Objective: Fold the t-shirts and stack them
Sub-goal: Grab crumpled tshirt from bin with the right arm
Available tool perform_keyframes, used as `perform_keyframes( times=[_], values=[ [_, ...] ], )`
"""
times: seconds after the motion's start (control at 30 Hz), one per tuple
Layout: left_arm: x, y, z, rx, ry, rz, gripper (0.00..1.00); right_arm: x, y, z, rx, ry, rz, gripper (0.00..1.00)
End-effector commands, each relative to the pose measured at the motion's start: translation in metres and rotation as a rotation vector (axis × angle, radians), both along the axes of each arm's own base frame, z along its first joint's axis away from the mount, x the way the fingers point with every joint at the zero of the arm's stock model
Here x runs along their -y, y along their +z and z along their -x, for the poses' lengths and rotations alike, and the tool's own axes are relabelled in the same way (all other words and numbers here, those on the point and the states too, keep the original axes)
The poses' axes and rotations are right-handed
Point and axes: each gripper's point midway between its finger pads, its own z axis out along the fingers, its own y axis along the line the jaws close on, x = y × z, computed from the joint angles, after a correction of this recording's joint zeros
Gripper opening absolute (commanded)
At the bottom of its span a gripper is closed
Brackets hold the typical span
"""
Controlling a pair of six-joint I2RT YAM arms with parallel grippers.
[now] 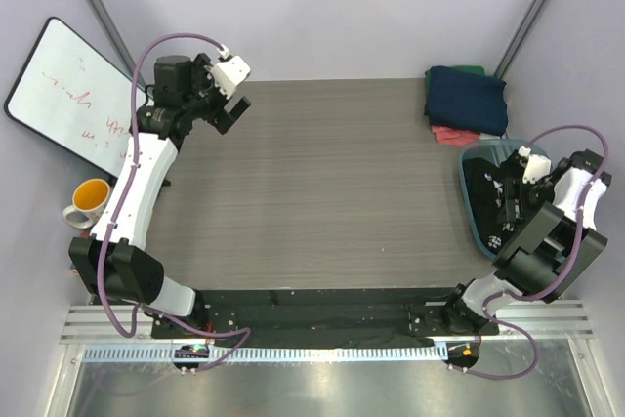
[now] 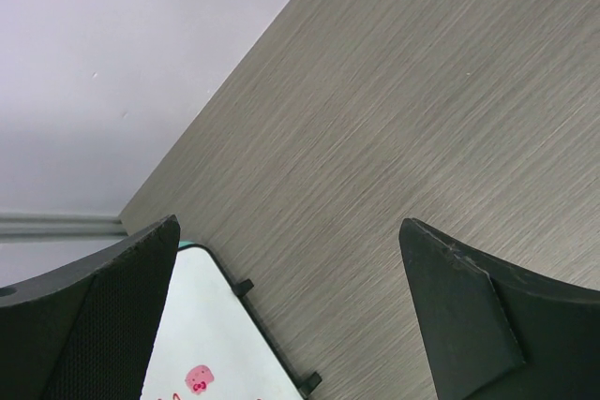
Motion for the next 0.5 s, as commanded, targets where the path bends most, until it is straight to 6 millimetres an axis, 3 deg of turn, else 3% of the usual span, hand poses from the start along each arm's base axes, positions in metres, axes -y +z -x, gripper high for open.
perform_keyframes(
  times=[0.0, 0.17, 0.23, 0.27, 0.37, 0.47],
  values=[
    [0.002, 0.015, 0.000, 0.040, 0.001, -0.032, 1.00, 0.007, -0.009, -0.013, 0.040, -0.032, 0.003, 0.67],
    [0.003, 0.015, 0.003, 0.039, 0.006, -0.038, 1.00, 0.018, -0.021, -0.017, 0.028, -0.050, 0.025, 0.65],
    [0.004, 0.013, 0.003, 0.036, 0.009, -0.041, 1.00, 0.020, -0.023, -0.021, 0.029, -0.058, 0.021, 0.54],
    [0.004, 0.013, 0.004, 0.036, 0.009, -0.041, 1.00, 0.021, -0.023, -0.023, 0.032, -0.060, 0.016, 0.36],
    [0.005, 0.011, 0.004, 0.033, 0.008, -0.041, 1.00, 0.023, -0.024, -0.026, 0.028, -0.066, 0.008, 0.11],
    [0.006, 0.009, 0.005, 0.029, 0.010, -0.042, 1.00, 0.025, -0.014, -0.029, 0.049, -0.063, 0.025, 0.04]
  ],
)
